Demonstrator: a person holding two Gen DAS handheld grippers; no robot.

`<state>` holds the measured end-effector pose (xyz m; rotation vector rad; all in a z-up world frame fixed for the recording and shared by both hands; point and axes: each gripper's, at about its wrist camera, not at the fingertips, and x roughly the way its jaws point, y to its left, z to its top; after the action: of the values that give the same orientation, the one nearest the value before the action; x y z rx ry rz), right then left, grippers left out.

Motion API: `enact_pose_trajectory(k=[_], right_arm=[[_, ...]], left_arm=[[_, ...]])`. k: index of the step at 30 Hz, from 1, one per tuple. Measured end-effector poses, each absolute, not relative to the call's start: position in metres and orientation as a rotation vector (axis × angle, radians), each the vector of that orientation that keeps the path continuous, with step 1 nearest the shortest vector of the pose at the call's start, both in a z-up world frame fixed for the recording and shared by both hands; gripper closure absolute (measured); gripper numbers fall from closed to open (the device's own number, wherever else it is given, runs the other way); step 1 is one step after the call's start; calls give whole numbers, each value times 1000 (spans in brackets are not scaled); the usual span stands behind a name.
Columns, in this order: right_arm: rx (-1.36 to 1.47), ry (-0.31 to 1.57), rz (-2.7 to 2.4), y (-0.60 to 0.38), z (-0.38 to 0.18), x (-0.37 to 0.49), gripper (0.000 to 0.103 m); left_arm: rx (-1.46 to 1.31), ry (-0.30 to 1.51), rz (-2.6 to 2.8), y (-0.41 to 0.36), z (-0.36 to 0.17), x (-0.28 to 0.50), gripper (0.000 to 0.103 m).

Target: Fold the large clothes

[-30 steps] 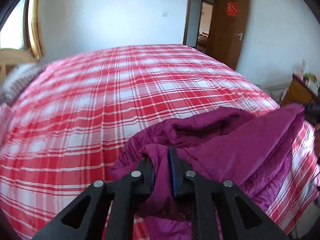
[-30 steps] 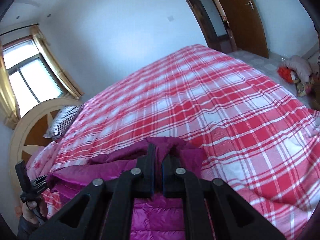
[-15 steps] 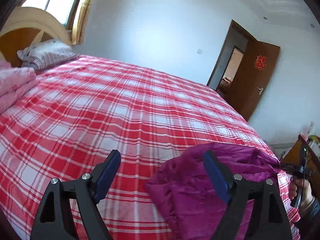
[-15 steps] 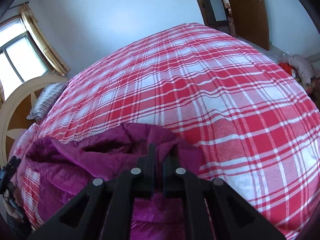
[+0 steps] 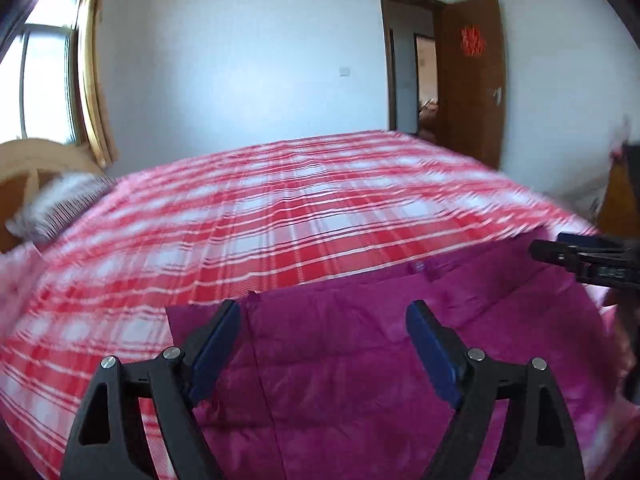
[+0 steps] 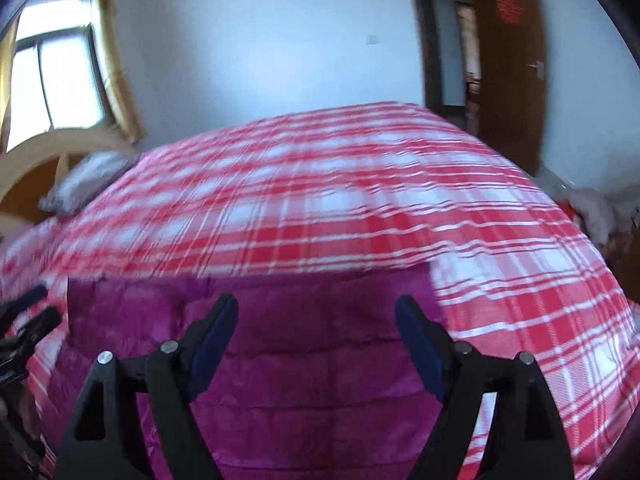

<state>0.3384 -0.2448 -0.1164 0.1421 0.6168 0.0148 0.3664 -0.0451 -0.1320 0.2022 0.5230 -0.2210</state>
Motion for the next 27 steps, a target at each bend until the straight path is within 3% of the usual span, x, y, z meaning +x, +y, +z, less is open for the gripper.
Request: enact_pose_trajectory(k=[7,27], right_arm=[[150,742,-3,-237,-175,379,20],[136,810,-25,-232,-201,396,17]], left_arm=[[254,659,-130,-42,-185,409,18],[127,813,-141,-35,-222,441,4]])
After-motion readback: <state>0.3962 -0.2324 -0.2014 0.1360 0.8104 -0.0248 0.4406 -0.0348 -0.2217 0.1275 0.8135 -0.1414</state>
